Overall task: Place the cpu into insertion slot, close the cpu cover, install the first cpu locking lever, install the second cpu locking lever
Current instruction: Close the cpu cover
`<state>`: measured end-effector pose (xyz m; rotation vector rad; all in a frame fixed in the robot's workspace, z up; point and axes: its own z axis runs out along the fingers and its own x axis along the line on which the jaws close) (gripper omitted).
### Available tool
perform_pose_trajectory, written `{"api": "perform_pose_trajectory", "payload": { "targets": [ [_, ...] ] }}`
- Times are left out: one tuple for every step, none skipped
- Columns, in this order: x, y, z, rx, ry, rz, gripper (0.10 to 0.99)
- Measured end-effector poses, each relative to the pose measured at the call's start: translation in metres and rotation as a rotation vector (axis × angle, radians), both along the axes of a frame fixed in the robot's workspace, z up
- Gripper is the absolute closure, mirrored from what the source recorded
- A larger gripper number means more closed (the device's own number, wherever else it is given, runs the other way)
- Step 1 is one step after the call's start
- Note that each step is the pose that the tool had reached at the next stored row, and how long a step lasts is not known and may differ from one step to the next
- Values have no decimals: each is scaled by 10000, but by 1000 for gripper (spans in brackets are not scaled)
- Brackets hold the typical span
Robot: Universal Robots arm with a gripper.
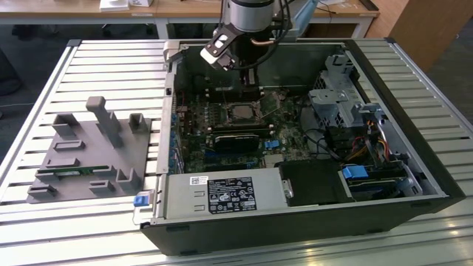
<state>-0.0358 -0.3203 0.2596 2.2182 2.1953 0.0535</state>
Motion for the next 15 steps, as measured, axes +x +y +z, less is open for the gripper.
{"api": "perform_pose_trajectory", "payload": {
  "targets": [
    [0,0,13,-3,1,0,980],
    [0,-3,13,-2,-1,2,980],
    [1,-12,13,-2,-2,2,980],
    [0,-25,13,-3,-1,0,980],
    [0,-36,13,-3,0,0,980],
    [-1,-42,14,-4,0,0,980],
    [-1,-47,13,-3,-1,0,980],
    [-1,-49,13,-2,-2,-1,980],
    [-1,-51,13,-3,-1,-1,980],
    [2,-51,13,-4,-1,0,980],
    [9,-52,13,-4,-1,0,980],
    [19,-52,12,-4,-1,0,980],
    [28,-52,12,-4,-1,0,980],
    [40,-52,12,-4,-1,0,980],
    [54,-52,12,-5,0,0,980]
  ]
}}
